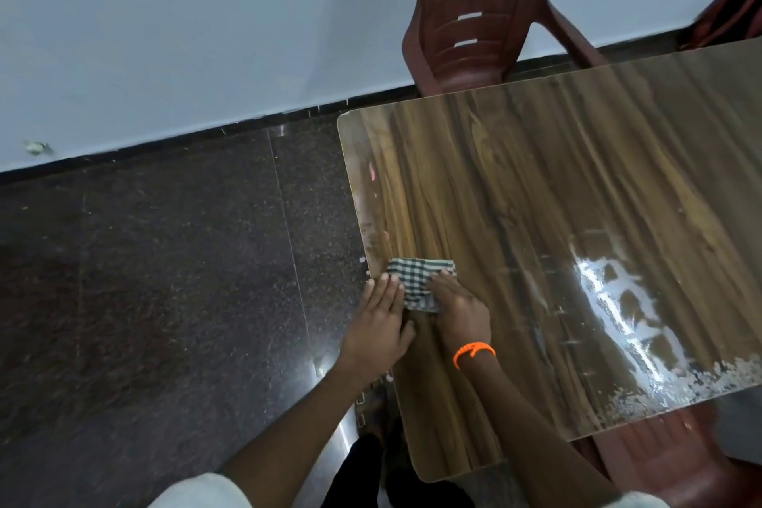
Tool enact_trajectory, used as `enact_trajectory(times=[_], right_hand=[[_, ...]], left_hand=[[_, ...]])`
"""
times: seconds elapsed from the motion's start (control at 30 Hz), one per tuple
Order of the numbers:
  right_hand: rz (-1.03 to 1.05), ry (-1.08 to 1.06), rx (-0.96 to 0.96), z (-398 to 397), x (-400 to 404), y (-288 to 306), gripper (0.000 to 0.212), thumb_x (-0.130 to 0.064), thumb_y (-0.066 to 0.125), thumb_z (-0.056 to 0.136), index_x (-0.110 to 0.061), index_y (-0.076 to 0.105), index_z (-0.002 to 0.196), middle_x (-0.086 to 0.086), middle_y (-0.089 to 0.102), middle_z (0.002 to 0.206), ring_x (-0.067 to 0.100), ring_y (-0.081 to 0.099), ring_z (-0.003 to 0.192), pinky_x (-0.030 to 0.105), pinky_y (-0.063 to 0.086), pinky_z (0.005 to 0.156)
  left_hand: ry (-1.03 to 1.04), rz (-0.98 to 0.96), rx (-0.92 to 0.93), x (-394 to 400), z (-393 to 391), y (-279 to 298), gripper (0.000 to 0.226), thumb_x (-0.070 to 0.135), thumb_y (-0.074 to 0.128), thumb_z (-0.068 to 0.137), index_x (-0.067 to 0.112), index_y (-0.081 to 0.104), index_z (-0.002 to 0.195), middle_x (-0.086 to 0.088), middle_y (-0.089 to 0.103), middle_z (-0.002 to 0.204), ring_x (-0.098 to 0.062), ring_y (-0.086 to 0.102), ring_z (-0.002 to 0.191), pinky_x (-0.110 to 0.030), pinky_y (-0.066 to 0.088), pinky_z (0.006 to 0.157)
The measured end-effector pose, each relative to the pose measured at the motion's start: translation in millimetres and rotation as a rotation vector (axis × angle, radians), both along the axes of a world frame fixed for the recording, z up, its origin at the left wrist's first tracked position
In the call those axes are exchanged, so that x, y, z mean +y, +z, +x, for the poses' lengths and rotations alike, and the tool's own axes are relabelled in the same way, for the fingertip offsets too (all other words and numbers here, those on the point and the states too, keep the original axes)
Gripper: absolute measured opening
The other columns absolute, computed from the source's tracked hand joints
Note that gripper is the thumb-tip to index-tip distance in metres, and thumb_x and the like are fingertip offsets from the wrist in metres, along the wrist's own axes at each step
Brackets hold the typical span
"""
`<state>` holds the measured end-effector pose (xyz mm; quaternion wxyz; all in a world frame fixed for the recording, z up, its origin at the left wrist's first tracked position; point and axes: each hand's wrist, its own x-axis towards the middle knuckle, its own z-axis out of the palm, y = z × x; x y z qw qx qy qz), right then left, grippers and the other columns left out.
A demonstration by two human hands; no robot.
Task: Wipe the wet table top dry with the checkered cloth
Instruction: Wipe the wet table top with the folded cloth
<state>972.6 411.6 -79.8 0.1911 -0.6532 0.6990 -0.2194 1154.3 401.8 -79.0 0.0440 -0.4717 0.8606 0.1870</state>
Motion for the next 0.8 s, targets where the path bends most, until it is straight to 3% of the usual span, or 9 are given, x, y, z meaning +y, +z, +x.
enact_trajectory(times=[0.1,0.23,0.33,0.47,0.57,0.67,0.8], right_hand=[[0.023,0.071,0.018,19,-14,4,0.038,0.000,0.063,0.072,-0.020,0.072,0.103,-0.002,0.068,0.116,0.014,0.059,0.115,0.029,0.054,0.083],[0.042,0.159,0.067,27,1,6,0.037,-0.010,0.053,0.074,-0.023,0.069,0.105,-0.005,0.067,0.119,0.012,0.057,0.118,0.027,0.054,0.079],[0.021,0.211,0.062,16,20,11,0.040,-0.018,0.045,0.076,-0.023,0.070,0.107,-0.005,0.066,0.120,0.009,0.056,0.118,0.024,0.054,0.079],[0.030,0.127,0.055,-15,23,11,0.039,-0.004,0.061,0.073,-0.024,0.071,0.105,-0.007,0.066,0.119,0.007,0.058,0.115,0.025,0.056,0.079],[0.028,0.058,0.034,-30,-1,9,0.041,-0.003,0.074,0.072,-0.022,0.070,0.108,-0.006,0.065,0.122,0.009,0.055,0.119,0.028,0.053,0.087],[-0.028,0.005,0.005,-27,-37,7,0.035,-0.003,0.070,0.072,-0.016,0.072,0.105,0.000,0.067,0.118,0.014,0.059,0.114,0.033,0.054,0.088],[-0.006,0.007,0.038,8,-79,8,0.031,-0.005,0.066,0.073,-0.020,0.073,0.100,-0.001,0.070,0.112,0.015,0.062,0.111,0.032,0.057,0.075]], left_hand=[[0.016,0.000,-0.030,-15,16,1,0.075,0.048,0.029,0.097,-0.005,0.041,0.149,-0.023,0.036,0.157,-0.034,0.023,0.152,-0.046,0.002,0.123],[-0.072,-0.067,-0.089,-1,31,6,0.075,0.052,0.037,0.095,-0.005,0.051,0.141,-0.023,0.046,0.151,-0.034,0.031,0.149,-0.047,0.008,0.121],[-0.108,-0.071,-0.126,18,30,8,0.080,0.056,0.030,0.096,-0.004,0.042,0.148,-0.022,0.037,0.157,-0.032,0.023,0.152,-0.046,0.003,0.121],[-0.119,-0.011,-0.099,20,0,12,0.080,0.054,0.027,0.098,-0.001,0.024,0.156,-0.019,0.019,0.165,-0.029,0.007,0.155,-0.043,-0.004,0.126],[-0.130,-0.020,-0.113,-5,-19,11,0.079,0.053,0.023,0.097,0.000,0.022,0.157,-0.018,0.019,0.165,-0.028,0.007,0.155,-0.047,0.001,0.126],[-0.159,-0.051,-0.128,-44,-16,4,0.080,0.052,0.019,0.097,0.000,0.020,0.157,-0.019,0.018,0.165,-0.029,0.005,0.155,-0.048,0.002,0.126],[-0.164,-0.047,-0.180,-86,14,0,0.083,0.052,0.015,0.094,-0.003,0.023,0.156,-0.021,0.020,0.164,-0.033,0.009,0.155,-0.050,0.003,0.125]])
